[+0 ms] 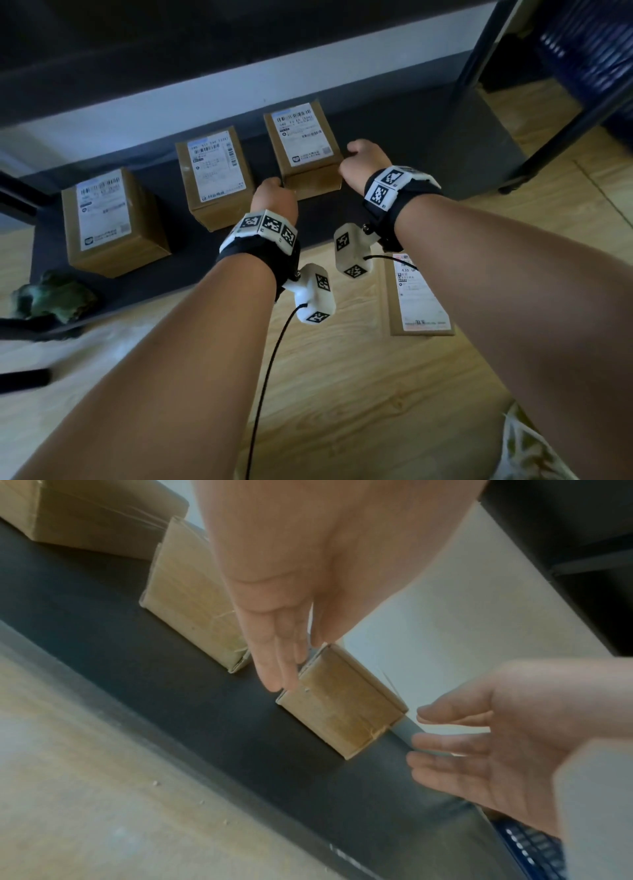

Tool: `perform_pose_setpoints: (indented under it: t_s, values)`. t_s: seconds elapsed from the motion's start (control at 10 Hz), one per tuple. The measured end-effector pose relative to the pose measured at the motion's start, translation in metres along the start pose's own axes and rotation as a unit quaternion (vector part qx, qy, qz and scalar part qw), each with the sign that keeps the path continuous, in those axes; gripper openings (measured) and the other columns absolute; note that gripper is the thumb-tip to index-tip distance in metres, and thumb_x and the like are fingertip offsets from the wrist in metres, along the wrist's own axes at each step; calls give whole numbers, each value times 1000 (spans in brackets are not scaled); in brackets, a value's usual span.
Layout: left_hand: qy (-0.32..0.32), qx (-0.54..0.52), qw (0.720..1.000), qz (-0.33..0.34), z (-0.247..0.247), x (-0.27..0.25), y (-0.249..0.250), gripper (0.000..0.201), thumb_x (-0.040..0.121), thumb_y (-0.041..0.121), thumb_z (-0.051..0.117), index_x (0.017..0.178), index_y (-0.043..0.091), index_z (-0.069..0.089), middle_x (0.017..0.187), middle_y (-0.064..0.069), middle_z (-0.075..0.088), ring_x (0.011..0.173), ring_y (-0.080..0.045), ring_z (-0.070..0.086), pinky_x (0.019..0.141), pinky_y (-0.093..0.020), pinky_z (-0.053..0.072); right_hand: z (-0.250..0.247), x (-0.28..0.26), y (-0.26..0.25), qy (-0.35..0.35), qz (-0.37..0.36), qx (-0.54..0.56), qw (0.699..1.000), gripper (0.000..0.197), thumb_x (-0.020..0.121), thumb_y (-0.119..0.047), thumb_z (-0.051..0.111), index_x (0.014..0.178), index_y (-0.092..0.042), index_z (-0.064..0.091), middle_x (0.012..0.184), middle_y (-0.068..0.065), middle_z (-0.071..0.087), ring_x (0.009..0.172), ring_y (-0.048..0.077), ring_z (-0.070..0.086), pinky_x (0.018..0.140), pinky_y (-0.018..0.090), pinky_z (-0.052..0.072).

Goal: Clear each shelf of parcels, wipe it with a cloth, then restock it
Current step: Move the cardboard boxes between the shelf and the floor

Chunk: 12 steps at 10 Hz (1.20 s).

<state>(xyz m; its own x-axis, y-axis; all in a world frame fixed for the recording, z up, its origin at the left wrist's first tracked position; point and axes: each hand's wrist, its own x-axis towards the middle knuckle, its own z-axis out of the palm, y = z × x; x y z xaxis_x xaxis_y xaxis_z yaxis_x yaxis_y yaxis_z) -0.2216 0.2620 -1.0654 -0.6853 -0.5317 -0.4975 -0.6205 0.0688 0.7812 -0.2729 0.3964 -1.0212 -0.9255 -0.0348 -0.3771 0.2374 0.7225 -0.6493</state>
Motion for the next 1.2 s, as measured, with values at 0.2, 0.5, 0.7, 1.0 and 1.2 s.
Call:
perform_pose_setpoints:
  t_s: [0.2, 0.5, 0.7, 1.0, 1.2]
  values:
    - [-117, 170, 977, 46, 15, -60, -23, 41, 98, 6, 38, 139, 7, 44, 137, -17, 51, 123, -32, 52, 99, -41, 47, -18, -51, 46, 11, 37, 2, 999, 52, 91, -7, 46, 141, -21, 47, 140, 4, 50, 117, 25, 57, 95, 35, 49]
    - [-241, 230, 942, 29, 66, -145, -90, 42, 96, 7, 37, 136, 13, 50, 136, -16, 52, 122, -33, 52, 102, -46, 44, -28, -129, 143, 2, 156, -77, 985, 50, 91, -10, 42, 141, -12, 42, 139, 14, 46, 116, 31, 53, 93, 39, 49]
    - [-270, 300, 914, 44, 89, -172, -105, 43, 94, 9, 39, 137, 6, 48, 140, -16, 48, 125, -33, 47, 100, -36, 39, -15, -157, 188, -70, 219, -60, 971, 40, 97, -12, 47, 135, -1, 47, 136, 18, 51, 123, 32, 51, 89, 31, 43]
    - [-258, 171, 950, 24, 90, -182, -86, 43, 92, 5, 37, 125, 18, 60, 115, -8, 64, 100, -34, 63, 84, -49, 55, -33, -152, 188, 0, 249, -15, 968, 42, 92, -9, 47, 133, -7, 40, 119, 12, 61, 85, 25, 54, 65, 33, 44]
    - [-260, 83, 961, 54, 88, -181, -37, 43, 94, 4, 40, 128, 23, 56, 106, -4, 60, 102, -35, 64, 84, -48, 56, -66, -137, 161, 82, 203, 46, 975, 43, 90, -8, 47, 132, -10, 37, 120, 11, 60, 89, 25, 56, 64, 32, 45]
